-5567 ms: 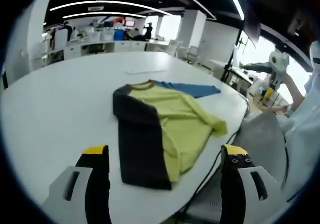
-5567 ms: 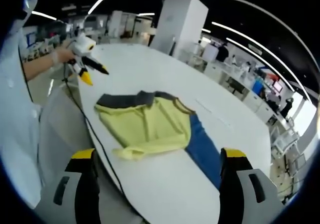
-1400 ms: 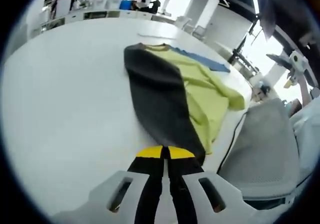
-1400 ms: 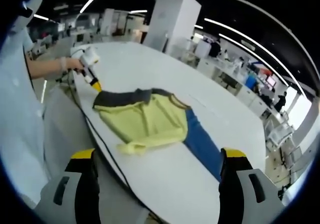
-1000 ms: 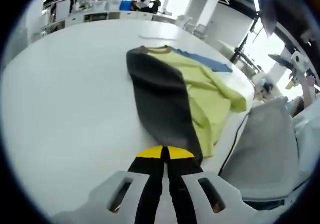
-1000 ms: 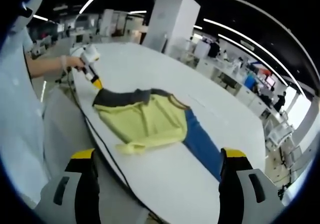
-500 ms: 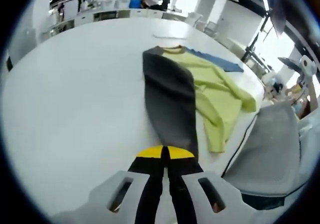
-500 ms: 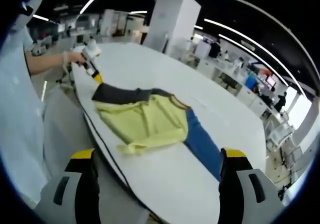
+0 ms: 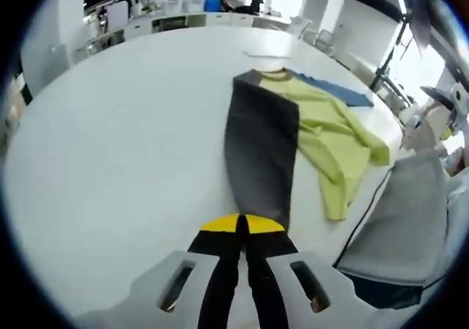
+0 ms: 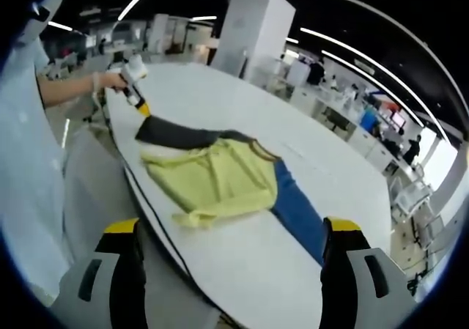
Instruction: Fold the garment on the visible template until the final outline fits inside the template.
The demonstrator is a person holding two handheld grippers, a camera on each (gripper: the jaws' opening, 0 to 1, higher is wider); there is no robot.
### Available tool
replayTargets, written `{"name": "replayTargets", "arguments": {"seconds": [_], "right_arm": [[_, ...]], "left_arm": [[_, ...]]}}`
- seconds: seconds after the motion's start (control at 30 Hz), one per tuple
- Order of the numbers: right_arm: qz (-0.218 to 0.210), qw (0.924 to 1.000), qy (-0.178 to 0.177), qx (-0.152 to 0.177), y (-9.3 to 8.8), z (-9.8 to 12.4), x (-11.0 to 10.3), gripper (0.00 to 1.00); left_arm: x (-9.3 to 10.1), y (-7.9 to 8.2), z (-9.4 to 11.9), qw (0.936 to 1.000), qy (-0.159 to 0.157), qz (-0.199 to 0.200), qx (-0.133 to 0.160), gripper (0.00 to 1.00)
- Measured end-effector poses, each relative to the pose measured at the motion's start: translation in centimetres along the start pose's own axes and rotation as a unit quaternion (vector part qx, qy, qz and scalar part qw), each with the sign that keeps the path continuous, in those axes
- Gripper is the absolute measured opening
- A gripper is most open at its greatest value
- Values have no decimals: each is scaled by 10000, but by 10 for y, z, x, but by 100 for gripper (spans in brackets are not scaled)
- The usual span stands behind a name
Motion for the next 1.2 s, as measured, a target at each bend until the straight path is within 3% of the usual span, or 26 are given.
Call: {"name": "replayTargets", "arguments": {"seconds": [0.9,1.2], "right_arm": [[-109,9999,-65,-22,-6,2,3,100],[-187,9997,-167,-58,-9,5,5,100]], "left_arm": [[-31,-4,19,9982,519,144,-253,0],[-37,-1,19,9979,555,128,-305,0]]}}
Point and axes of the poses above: the point that each gripper's makers call its tool centre point, and the gripper's own axes: z roughly backward along the fingers, x roughly to its right, y roughly out of its top, the point moved 4 cm from there along z, roughly backward along the fingers, and after that the axes turned 3 degrees about -x, right-handed, at the moved point
